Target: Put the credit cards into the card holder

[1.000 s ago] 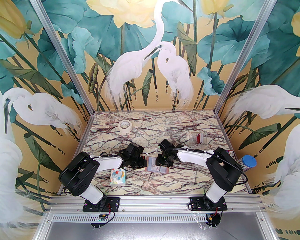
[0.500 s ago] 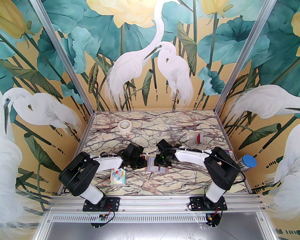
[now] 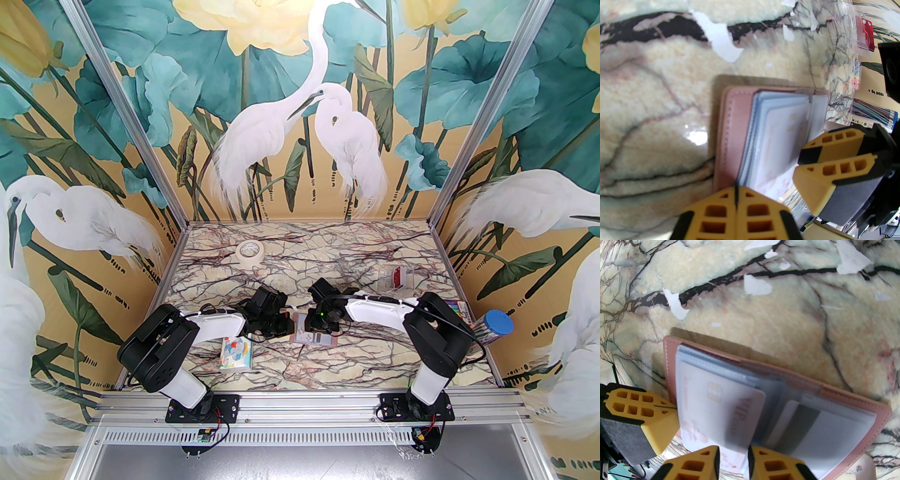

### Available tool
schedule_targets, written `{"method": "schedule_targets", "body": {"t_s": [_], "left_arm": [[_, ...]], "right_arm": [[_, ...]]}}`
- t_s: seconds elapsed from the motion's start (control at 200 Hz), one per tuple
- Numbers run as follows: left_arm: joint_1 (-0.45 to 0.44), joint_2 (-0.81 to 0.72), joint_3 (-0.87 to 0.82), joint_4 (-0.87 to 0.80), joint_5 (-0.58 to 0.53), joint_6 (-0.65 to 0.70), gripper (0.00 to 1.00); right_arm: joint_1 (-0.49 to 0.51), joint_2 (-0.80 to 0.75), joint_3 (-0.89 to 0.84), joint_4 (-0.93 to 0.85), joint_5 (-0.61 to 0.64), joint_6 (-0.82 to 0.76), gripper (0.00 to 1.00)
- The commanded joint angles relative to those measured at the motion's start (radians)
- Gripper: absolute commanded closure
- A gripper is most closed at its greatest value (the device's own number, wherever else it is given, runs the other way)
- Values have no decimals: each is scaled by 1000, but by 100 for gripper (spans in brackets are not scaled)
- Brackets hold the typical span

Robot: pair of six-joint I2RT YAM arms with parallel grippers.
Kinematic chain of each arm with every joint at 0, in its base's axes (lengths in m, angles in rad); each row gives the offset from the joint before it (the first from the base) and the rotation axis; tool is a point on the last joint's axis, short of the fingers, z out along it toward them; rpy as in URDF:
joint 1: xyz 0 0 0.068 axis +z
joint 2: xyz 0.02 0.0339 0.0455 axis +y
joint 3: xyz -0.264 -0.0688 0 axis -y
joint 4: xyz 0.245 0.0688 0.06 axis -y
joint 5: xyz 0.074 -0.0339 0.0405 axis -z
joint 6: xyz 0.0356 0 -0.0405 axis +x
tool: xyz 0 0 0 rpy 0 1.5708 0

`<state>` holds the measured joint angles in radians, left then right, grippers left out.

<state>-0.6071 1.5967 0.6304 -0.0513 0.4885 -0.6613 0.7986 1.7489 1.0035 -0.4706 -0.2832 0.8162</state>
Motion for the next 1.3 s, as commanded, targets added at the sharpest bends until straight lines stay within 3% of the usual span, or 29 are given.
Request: {"method": "schedule_targets", "body": {"t_s": [0.0, 0.3, 0.65, 0.975, 1.295], "left_arm": [[-10, 25, -9, -23, -6, 15, 100], [-10, 25, -15, -15, -7, 12, 100], [-8, 16, -20, -18, -10, 8, 100], [-9, 7, -24, -24, -13, 8, 100], [-10, 13, -22, -19, -13, 8, 100]], "right_arm": [[9, 17, 28, -4, -1, 3, 73], [13, 9, 30, -7, -3, -1, 73], [10, -117, 18, -85, 111, -26, 65], [8, -54, -1, -20, 92, -11, 80], [8, -17, -3, -7, 91, -11, 88]]}}
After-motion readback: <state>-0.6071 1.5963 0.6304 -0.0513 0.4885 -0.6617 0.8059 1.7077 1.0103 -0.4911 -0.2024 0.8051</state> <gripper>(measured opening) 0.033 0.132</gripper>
